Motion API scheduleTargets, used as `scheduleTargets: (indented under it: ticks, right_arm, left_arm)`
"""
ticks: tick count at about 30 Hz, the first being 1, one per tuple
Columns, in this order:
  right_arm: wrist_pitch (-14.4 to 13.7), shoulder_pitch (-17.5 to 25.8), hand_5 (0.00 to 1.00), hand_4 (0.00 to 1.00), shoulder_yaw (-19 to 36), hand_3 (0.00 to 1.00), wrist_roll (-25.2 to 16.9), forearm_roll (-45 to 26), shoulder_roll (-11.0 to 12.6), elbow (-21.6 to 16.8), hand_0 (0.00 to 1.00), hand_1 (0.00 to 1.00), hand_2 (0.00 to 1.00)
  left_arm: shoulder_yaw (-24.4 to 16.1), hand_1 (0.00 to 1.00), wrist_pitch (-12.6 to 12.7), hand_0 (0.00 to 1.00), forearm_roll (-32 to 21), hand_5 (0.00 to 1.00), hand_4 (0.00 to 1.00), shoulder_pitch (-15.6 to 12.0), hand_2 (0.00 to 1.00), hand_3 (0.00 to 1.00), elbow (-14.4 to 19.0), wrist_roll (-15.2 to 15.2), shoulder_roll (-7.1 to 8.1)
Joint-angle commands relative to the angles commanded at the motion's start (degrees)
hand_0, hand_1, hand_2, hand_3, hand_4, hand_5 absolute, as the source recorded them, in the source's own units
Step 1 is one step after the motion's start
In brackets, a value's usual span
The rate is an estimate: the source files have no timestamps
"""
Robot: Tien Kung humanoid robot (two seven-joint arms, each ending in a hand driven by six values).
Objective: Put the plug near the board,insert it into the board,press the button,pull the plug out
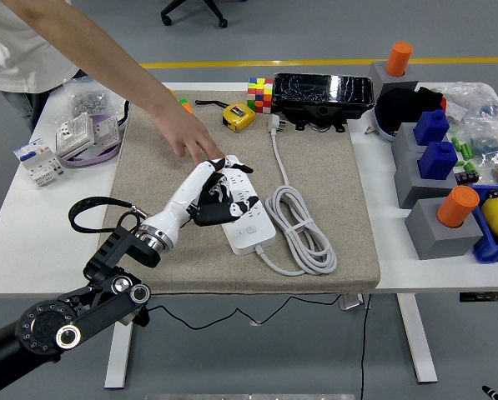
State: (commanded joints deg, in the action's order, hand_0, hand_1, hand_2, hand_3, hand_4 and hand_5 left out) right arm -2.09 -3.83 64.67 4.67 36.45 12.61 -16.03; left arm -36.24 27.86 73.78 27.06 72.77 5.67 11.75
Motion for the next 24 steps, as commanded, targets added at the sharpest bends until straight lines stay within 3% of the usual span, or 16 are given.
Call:
scheduleTargets:
  ticks: [5,6,11,12,23,24]
  right_arm:
    - [0.0,0.0,0.411,0.892,-0.2,0.551,0.0,-0.2,0.0,0.0,0.522,0.633,0.64]
    - [0.0,0.0,0.411,0.892,-0.3,0.551,0.0,-0.2,0.0,0.0,0.522,0.633,0.64]
    - [0.1,0.1,0.411,0.892,-0.2,0.551,0.1,-0.2,0.1,0.1,0.522,0.633,0.64]
    - [0.1,0.1,0.411,0.892,-0.2,0.552,0.1,-0.3,0.1,0.1,0.523,0.633,0.629]
    - [0.0,0.0,0.411,0.892,-0.3,0.552,0.1,-0.3,0.0,0.1,0.523,0.633,0.629]
    - [0.0,0.0,0.411,0.892,-0.3,0.552,0.1,-0.3,0.1,0.0,0.522,0.633,0.629]
  left_arm:
    - [-1.3,0.416,2.1,0.402,6.8,0.183,0.773,1.2,0.477,0.565,-5.6,-1.4,-1.56]
    - [-1.5,0.649,2.0,0.622,8.6,0.189,0.811,1.4,0.56,0.578,-6.6,-2.4,-1.73]
    - [-1.5,0.649,1.0,0.622,14.7,0.189,0.811,1.8,0.56,0.578,-10.2,-6.0,-2.38]
    - [-1.5,0.731,1.1,0.685,15.4,0.192,0.839,1.7,0.621,0.597,-10.7,-6.2,-2.48]
    - [0.0,0.734,0.4,0.699,16.3,0.194,0.858,2.2,0.638,0.61,-15.2,-7.7,-3.15]
    - [0.2,0.643,0.4,0.607,16.2,0.184,0.832,2.3,0.586,0.603,-15.7,-7.8,-3.25]
